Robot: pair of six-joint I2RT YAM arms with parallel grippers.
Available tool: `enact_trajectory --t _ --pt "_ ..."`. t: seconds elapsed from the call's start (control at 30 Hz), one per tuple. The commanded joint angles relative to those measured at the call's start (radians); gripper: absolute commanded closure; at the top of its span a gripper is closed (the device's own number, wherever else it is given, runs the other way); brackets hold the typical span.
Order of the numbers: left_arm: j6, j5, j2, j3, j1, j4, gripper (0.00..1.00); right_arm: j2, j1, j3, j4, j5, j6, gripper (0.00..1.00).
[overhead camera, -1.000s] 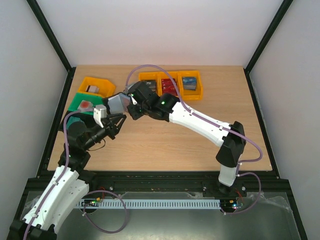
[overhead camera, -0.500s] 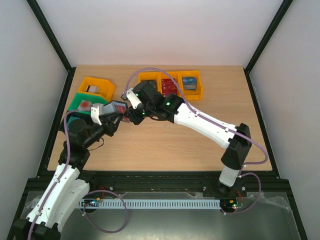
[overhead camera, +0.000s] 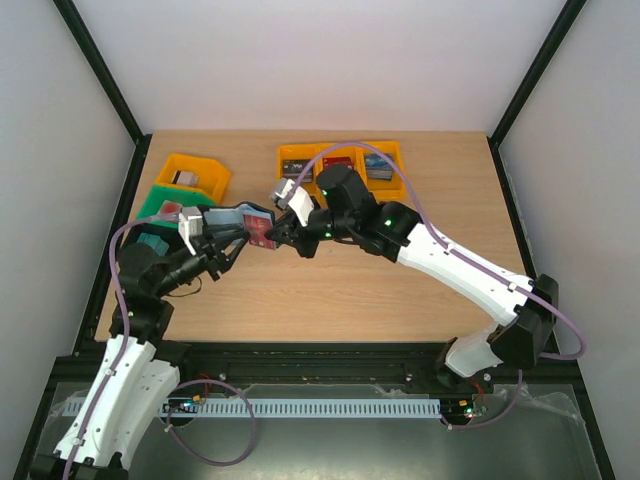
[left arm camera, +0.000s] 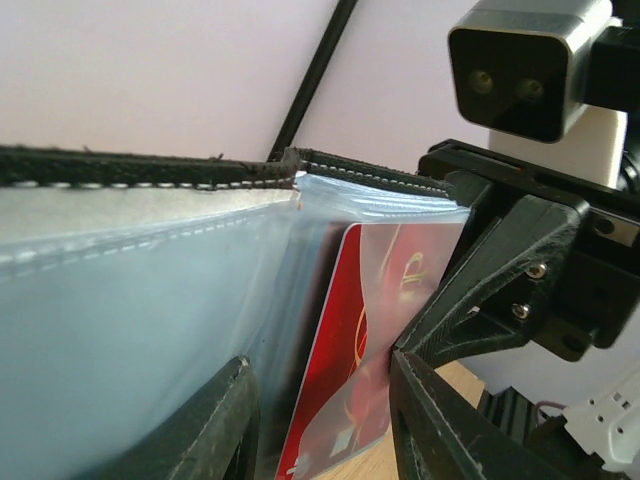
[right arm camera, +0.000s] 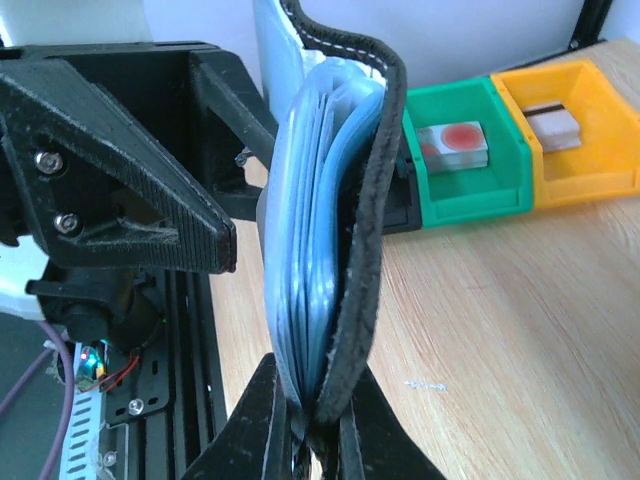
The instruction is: Take the credit cards out of the card holder
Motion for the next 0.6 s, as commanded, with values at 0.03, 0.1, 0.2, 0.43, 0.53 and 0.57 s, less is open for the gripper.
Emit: enact_trajectory --t 0.03,0.1,0.2,0.43,0.53,0.57 --pt "0.033 -0.005 0.010 0.027 0.022 -0.031 0.59 -0.086 0.031 -0.026 0.076 -0.311 -0.134 0.98" --pt "0.036 0.049 0.011 0.027 0.022 0.001 0.60 -0.089 0.027 -0.029 0.071 -0.327 -0.150 0.98" --pt "0.073 0.137 0.013 0.027 0.000 0.060 0.68 -0.076 0.025 -0.024 0.127 -0.325 -0.108 0.98" --pt "0.173 0.197 0.027 0.072 -0.047 0.040 0.75 0.005 0.024 0.021 0.225 -0.323 -0.023 0.98" --pt "0.189 0.243 0.023 0.079 -0.049 0.067 0.75 0.018 0.025 0.015 0.233 -0.349 -0.021 0.98" --pt "0.189 0.263 0.020 0.080 -0.048 0.083 0.74 0.018 0.025 0.014 0.228 -0.351 -0.024 0.98"
